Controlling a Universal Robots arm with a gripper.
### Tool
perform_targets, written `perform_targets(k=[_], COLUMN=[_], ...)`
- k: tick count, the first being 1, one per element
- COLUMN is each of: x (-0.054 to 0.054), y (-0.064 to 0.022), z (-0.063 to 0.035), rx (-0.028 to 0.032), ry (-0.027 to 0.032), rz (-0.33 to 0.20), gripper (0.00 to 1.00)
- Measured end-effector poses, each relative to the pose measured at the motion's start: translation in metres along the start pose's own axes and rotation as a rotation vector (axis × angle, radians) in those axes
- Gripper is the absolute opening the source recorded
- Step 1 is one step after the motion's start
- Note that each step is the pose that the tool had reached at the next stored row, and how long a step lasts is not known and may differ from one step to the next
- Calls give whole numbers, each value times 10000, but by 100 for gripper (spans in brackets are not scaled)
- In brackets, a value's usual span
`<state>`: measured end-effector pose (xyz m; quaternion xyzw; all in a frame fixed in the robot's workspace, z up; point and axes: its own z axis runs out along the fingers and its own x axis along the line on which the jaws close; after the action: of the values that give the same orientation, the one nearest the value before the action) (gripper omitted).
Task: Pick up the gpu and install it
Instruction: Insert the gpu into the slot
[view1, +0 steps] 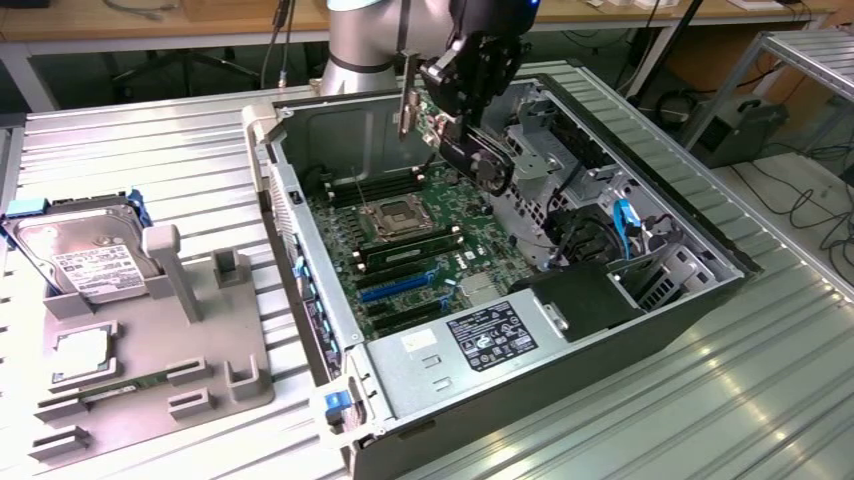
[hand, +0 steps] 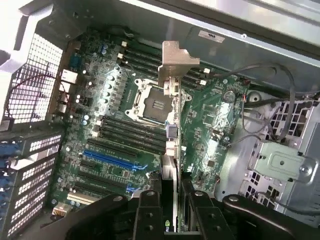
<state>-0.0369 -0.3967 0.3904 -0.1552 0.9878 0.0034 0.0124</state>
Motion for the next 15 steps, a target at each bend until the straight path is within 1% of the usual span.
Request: perform_targets(k=[1, 2, 15], x=[0, 0, 0], y=[0, 0, 0], z=[0, 0, 0], rx=[-14, -21, -46], ry=[2, 3, 5], rz=[-552, -815, -1783], gripper=[26, 26, 26])
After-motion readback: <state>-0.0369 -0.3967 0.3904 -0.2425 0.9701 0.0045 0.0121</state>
